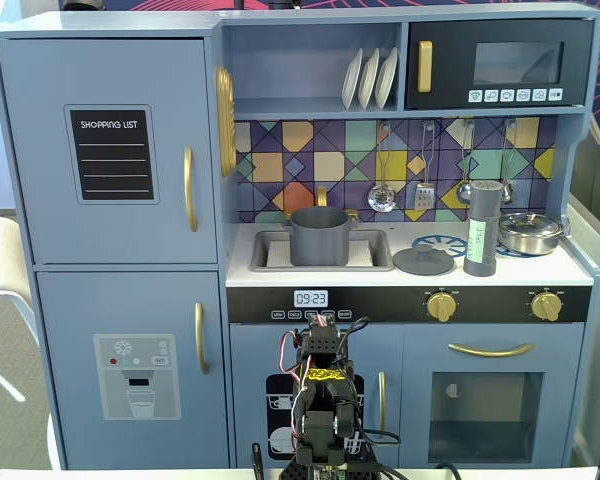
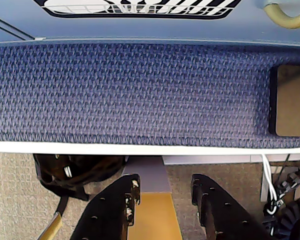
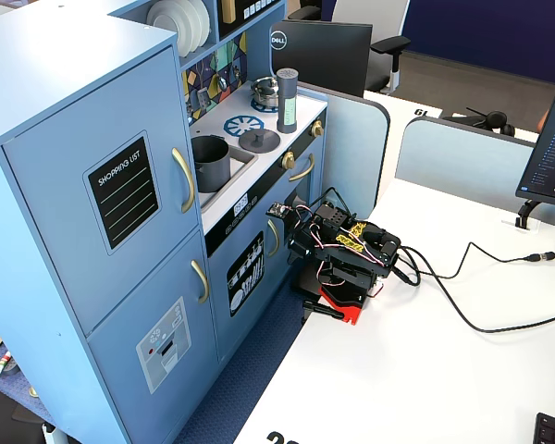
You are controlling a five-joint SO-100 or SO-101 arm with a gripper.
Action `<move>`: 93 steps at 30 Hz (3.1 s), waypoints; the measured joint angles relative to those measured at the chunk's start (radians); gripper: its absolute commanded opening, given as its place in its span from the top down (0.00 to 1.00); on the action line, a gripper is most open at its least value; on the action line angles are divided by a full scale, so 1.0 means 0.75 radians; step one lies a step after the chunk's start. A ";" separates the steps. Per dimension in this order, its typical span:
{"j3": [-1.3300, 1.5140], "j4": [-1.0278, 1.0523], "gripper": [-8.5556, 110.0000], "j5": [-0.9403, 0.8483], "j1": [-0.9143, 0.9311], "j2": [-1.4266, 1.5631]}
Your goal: Put salt in the gray recipient
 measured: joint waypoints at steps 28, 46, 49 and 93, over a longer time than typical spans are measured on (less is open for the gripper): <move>-0.749 -0.170 0.93 0.014 0.374 -0.515; -1.937 -0.184 0.93 0.162 1.023 -1.123; -1.812 -0.382 0.86 0.129 1.049 -1.070; -1.712 -1.921 0.52 0.041 0.990 -1.945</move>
